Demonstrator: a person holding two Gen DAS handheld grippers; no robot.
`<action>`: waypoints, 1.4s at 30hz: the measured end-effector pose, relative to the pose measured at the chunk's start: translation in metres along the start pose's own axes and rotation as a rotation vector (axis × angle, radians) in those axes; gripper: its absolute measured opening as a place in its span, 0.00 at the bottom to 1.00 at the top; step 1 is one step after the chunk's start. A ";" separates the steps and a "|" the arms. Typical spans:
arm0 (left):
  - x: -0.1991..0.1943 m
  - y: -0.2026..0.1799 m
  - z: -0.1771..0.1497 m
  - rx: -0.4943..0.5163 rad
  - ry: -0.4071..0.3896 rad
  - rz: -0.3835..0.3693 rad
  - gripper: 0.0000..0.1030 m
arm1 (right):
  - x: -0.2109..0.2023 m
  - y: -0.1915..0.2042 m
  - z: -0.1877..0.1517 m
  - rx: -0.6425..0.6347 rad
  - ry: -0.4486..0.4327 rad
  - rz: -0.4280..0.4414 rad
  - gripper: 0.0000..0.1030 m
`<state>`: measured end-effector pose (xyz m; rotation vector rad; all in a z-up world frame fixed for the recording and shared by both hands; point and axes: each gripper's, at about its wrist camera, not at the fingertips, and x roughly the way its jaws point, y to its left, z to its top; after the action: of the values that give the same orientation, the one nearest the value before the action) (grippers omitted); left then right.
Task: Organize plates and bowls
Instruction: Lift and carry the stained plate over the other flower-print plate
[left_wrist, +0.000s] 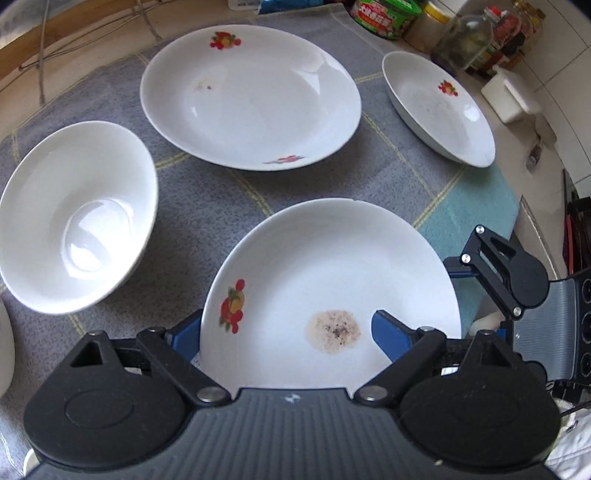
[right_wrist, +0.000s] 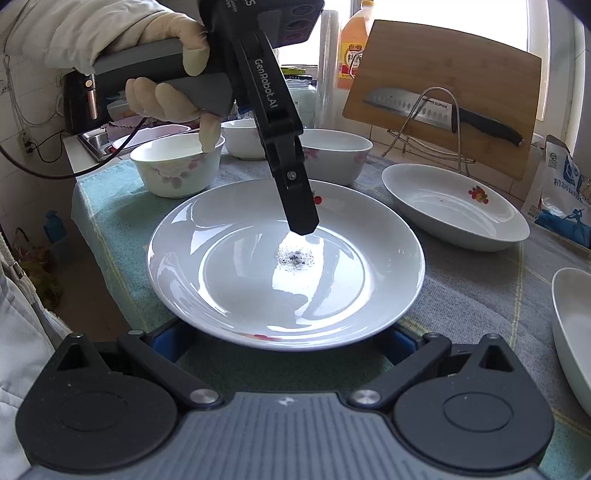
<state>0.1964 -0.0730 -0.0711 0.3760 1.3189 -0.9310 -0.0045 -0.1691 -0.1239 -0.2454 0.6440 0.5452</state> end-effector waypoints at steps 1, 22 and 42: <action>0.001 0.000 0.001 0.001 0.005 -0.004 0.90 | 0.000 0.000 0.000 0.000 0.001 -0.002 1.00; 0.001 0.001 0.006 0.033 0.040 -0.050 0.94 | 0.000 0.001 0.011 0.010 0.059 -0.005 1.00; -0.010 -0.027 0.039 0.108 -0.012 -0.050 0.94 | -0.027 -0.029 0.020 -0.011 0.057 -0.040 1.00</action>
<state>0.2019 -0.1131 -0.0448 0.4217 1.2750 -1.0476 0.0034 -0.1972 -0.0897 -0.2844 0.6906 0.5044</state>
